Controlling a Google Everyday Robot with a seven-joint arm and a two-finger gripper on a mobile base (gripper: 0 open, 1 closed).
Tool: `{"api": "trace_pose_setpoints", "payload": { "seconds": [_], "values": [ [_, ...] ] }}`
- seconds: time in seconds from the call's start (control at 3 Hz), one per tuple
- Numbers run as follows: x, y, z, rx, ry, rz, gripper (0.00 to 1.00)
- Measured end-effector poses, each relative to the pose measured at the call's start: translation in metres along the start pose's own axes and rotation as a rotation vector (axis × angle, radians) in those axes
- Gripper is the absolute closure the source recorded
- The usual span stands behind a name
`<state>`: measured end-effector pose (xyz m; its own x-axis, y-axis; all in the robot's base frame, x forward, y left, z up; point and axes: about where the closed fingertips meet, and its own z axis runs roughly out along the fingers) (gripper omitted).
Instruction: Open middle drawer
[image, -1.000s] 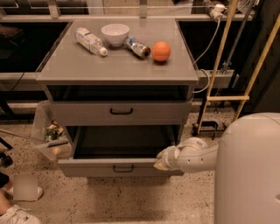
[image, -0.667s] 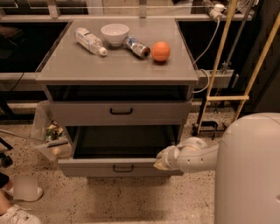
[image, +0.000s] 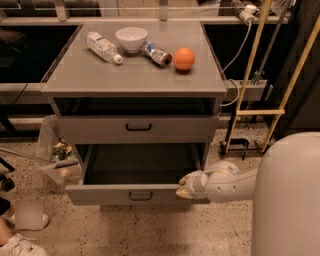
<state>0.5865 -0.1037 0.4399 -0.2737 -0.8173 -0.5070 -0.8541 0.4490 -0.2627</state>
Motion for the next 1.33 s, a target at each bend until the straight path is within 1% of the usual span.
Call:
{"api": "trace_pose_setpoints", "payload": {
  "seconds": [0.33, 0.67, 1.0, 1.33],
  "values": [
    [0.003, 0.015, -0.001, -0.021, -0.013, 0.013, 1.0],
    [0.002, 0.015, -0.003, -0.021, -0.013, 0.013, 1.0],
    [0.005, 0.028, -0.004, -0.041, -0.021, 0.026, 1.0],
    [0.004, 0.027, -0.006, -0.042, -0.021, 0.026, 1.0]
  ]
}}
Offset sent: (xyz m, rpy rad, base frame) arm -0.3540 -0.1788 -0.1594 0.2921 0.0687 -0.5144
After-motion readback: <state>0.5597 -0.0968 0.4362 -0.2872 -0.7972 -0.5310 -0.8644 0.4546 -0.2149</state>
